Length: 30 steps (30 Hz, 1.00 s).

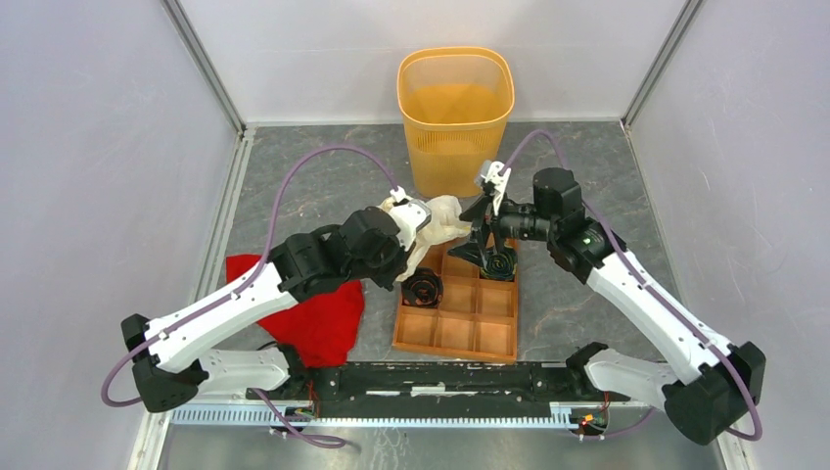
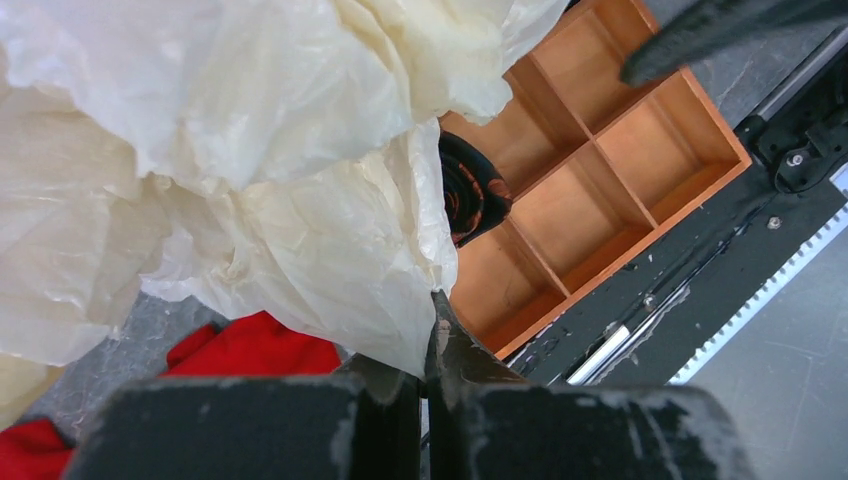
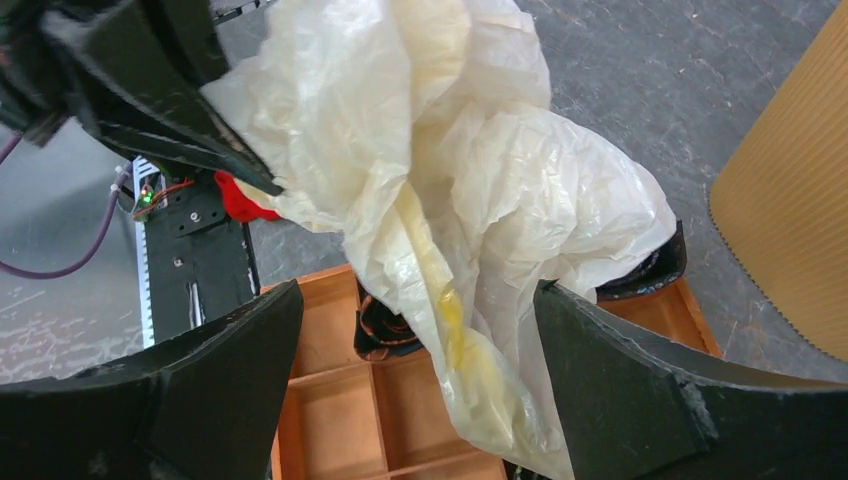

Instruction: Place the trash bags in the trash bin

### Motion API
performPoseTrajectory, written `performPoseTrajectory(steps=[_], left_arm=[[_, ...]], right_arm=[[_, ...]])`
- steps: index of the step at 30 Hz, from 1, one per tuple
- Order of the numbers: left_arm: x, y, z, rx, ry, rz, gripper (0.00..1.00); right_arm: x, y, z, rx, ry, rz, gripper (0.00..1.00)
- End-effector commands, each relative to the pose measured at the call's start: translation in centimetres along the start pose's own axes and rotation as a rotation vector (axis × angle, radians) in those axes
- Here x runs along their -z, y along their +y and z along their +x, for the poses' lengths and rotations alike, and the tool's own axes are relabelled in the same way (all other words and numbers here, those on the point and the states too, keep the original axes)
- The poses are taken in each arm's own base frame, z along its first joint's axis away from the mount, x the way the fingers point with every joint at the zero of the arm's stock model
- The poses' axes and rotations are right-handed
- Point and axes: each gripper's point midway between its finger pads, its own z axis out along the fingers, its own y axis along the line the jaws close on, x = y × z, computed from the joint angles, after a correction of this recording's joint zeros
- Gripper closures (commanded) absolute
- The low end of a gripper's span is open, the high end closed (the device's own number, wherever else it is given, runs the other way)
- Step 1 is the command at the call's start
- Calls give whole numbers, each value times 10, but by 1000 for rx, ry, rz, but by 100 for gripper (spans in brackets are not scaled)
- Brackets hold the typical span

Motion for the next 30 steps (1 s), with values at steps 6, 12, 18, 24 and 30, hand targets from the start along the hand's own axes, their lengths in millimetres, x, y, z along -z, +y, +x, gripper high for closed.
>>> performPoseTrajectory(steps=[6, 12, 18, 24, 30], left_arm=[[24, 19, -3, -41, -63, -68, 98], [59, 94, -7, 359, -291, -515, 95], [75, 96, -9, 572, -430, -479, 79], [78, 82, -17, 599, -424, -394, 69], [72, 50, -27, 633, -421, -192, 56]], right_arm=[[-30, -24, -19, -73, -98, 30, 71], [-27, -29, -30, -393, -324, 106, 99], [-33, -12, -25, -585, -434, 30, 99], [-41, -9, -21, -594, -407, 12, 99], [-43, -8, -12, -564, -381, 20, 99]])
